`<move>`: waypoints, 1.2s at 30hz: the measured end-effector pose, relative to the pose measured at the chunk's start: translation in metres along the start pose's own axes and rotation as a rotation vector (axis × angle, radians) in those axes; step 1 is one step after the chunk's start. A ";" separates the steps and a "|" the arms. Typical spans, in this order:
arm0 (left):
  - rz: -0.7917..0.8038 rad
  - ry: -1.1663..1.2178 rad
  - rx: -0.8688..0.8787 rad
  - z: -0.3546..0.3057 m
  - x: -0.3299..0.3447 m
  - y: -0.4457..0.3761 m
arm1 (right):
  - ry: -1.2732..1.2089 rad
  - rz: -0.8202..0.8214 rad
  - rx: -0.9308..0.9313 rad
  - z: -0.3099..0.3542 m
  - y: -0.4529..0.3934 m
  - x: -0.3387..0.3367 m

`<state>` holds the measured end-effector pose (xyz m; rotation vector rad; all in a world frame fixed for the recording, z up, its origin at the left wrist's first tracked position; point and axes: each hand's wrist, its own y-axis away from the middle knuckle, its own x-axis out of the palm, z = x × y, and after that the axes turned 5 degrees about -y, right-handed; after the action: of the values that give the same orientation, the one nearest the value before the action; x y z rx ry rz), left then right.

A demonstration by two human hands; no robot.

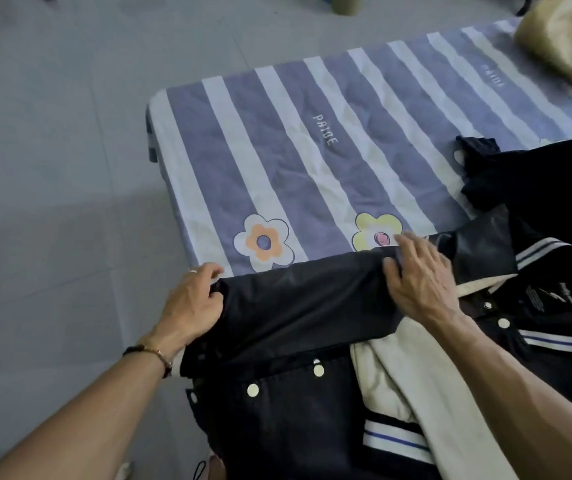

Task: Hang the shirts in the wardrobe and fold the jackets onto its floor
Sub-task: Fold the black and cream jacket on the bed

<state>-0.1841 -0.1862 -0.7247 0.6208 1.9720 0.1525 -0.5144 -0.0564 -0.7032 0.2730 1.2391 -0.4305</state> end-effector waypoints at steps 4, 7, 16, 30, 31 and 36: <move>0.374 0.011 -0.015 0.007 -0.008 -0.016 | 0.139 0.410 -0.133 0.024 -0.011 0.034; 0.505 0.000 -0.035 0.028 -0.017 0.000 | 0.234 0.419 -0.104 0.016 -0.015 0.048; 0.506 0.328 -0.232 0.037 -0.035 0.016 | 0.248 0.496 0.122 0.016 -0.024 0.053; 0.088 -0.378 -0.036 0.023 -0.006 0.025 | 0.143 0.344 0.203 0.033 0.007 0.053; -0.045 -0.357 0.072 0.004 0.002 0.019 | 0.137 0.332 0.056 0.033 0.012 0.053; 0.040 -0.414 0.391 -0.085 0.071 -0.006 | 0.150 0.345 -0.425 0.025 0.026 0.066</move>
<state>-0.2846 -0.1432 -0.7440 0.8665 1.5936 -0.3233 -0.4636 -0.0555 -0.7592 0.1503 1.3657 0.1553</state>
